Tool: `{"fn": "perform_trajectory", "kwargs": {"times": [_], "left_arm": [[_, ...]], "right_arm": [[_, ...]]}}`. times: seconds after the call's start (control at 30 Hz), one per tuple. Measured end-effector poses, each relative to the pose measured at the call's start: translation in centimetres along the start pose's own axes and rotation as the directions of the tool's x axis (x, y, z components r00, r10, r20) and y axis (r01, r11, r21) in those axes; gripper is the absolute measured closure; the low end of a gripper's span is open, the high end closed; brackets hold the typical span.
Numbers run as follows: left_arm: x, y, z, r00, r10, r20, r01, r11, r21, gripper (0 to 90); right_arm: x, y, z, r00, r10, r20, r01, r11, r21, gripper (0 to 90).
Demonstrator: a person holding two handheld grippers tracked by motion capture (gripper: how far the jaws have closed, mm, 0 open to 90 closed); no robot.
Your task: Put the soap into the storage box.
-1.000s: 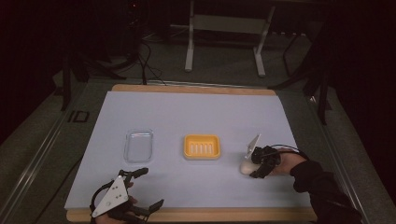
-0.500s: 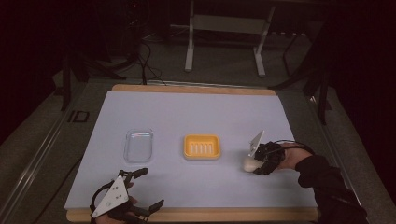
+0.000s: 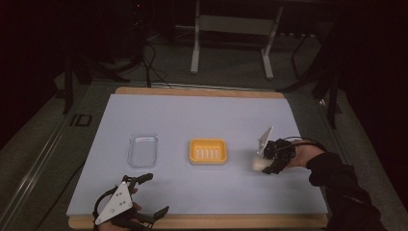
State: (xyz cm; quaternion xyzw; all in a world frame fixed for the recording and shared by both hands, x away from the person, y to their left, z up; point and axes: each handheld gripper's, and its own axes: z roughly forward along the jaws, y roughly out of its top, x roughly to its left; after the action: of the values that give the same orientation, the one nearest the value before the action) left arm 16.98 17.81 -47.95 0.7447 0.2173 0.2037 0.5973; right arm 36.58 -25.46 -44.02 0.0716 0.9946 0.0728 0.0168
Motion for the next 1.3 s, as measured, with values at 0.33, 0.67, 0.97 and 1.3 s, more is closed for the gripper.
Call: {"fn": "perform_trajectory", "kwargs": {"times": [0.33, 0.67, 0.97, 1.3], "left_arm": [[0.0, 0.0, 0.0, 1.0000, 0.000, 0.001, 0.000, 1.0000, 0.001, 0.0], [0.0, 0.0, 0.0, 1.0000, 0.001, 0.002, -0.001, 1.0000, 0.004, 0.0], [0.0, 0.0, -0.1, 1.0000, 0.000, 0.001, 0.000, 1.0000, 0.005, 0.0], [-0.1, -0.1, -0.2, 1.0000, 0.000, -0.003, 0.000, 1.0000, 0.005, 0.0]], "right_arm": [[-0.6, 1.1, -1.5, 0.9978, -0.056, 0.035, 0.057, 0.998, -0.018, 49.6], [-1.3, 2.3, -2.3, 0.9942, -0.087, 0.064, 0.088, 0.996, -0.019, 49.5], [-2.0, 3.6, -2.8, 0.9926, -0.103, 0.063, 0.105, 0.994, -0.018, 49.5], [-2.6, 5.5, -3.3, 0.9882, -0.139, 0.064, 0.141, 0.990, -0.023, 49.6]]}}
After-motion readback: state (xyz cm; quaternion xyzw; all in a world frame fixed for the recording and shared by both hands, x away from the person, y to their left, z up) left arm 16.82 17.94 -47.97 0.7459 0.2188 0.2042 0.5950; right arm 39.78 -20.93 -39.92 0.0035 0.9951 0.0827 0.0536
